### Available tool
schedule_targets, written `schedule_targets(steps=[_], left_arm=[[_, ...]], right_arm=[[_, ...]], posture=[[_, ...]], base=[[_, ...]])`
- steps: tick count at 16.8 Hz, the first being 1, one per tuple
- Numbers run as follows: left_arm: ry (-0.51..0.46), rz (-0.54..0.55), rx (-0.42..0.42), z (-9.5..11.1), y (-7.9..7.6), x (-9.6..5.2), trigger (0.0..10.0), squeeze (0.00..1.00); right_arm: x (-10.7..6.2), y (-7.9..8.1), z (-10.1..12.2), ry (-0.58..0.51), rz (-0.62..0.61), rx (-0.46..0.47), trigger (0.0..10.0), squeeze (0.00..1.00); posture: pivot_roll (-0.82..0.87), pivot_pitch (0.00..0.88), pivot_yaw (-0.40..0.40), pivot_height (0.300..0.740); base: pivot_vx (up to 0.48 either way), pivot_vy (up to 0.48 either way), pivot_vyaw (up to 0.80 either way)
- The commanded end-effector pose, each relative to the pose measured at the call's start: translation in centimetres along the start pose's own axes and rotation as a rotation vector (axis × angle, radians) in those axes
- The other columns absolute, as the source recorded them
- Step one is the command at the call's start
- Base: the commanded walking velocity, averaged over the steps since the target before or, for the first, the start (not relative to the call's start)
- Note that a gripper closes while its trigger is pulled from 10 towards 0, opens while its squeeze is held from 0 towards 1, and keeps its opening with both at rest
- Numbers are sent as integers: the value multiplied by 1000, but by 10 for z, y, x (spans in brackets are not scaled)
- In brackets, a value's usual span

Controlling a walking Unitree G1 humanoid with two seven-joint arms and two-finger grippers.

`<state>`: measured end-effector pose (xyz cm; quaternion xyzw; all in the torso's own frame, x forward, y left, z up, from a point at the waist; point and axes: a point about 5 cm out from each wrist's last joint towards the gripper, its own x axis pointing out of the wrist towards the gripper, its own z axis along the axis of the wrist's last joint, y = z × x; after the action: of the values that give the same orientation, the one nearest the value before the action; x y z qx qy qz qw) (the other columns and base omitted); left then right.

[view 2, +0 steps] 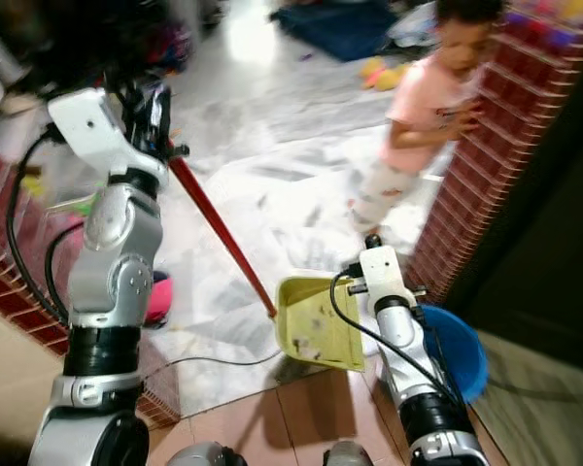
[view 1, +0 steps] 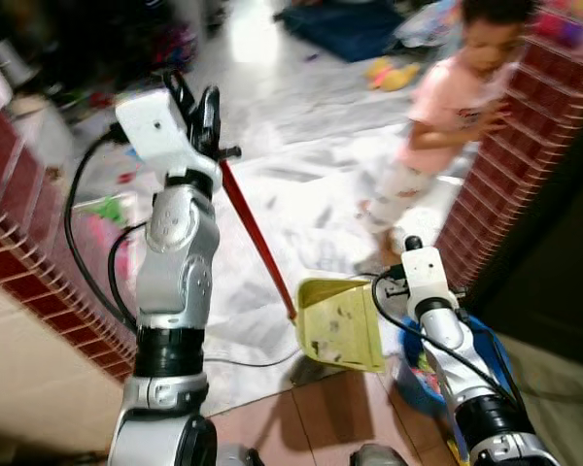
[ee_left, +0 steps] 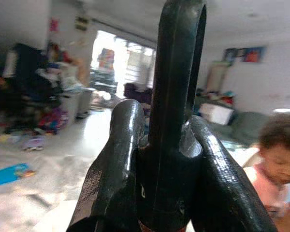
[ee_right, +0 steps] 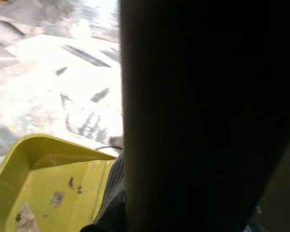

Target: Sweep floor

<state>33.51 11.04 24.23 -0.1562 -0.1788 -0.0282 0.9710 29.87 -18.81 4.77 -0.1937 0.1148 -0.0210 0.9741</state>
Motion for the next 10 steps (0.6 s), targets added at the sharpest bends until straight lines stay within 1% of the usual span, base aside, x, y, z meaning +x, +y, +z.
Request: schedule_targets(steps=[1, 2, 4, 5, 7, 8, 10], left_arm=[[-76, -12, -33, 18, -6, 4, 10000, 0], [-78, -25, -52, 19, -8, 4, 10000, 0], [-85, -51, -99, 27, -16, 5, 10000, 0], [-95, -60, -94, 30, -19, 6, 10000, 0], [-104, -76, -83, 31, -23, 7, 10000, 0], [-101, -80, -77, 28, -24, 7, 10000, 0], [-78, -94, -84, 21, -27, 6, 10000, 0]], right_arm=[[2, -2, 1, 6, 3, -5, 10000, 0], [2, -1, 0, 11, 6, -9, 10000, 0], [1, 0, -2, 20, 13, -15, 10000, 0], [2, 0, -2, 17, 16, -13, 10000, 0], [3, 2, 1, 7, 25, -12, 10000, 0], [4, 3, 2, 8, 29, -14, 10000, 0], [4, 4, 2, 13, 33, -10, 10000, 0]], posture=[[-31, 0, 68, 740], [-31, 0, 67, 740], [-31, 0, 64, 740], [-30, 0, 63, 740], [-30, 0, 63, 740], [-28, 0, 62, 740], [-30, 0, 65, 740]], base=[[0, 0, 0], [0, 0, 0], [0, 0, -788], [0, 0, -788], [0, 0, 0], [0, -270, 0], [0, -367, -794]])
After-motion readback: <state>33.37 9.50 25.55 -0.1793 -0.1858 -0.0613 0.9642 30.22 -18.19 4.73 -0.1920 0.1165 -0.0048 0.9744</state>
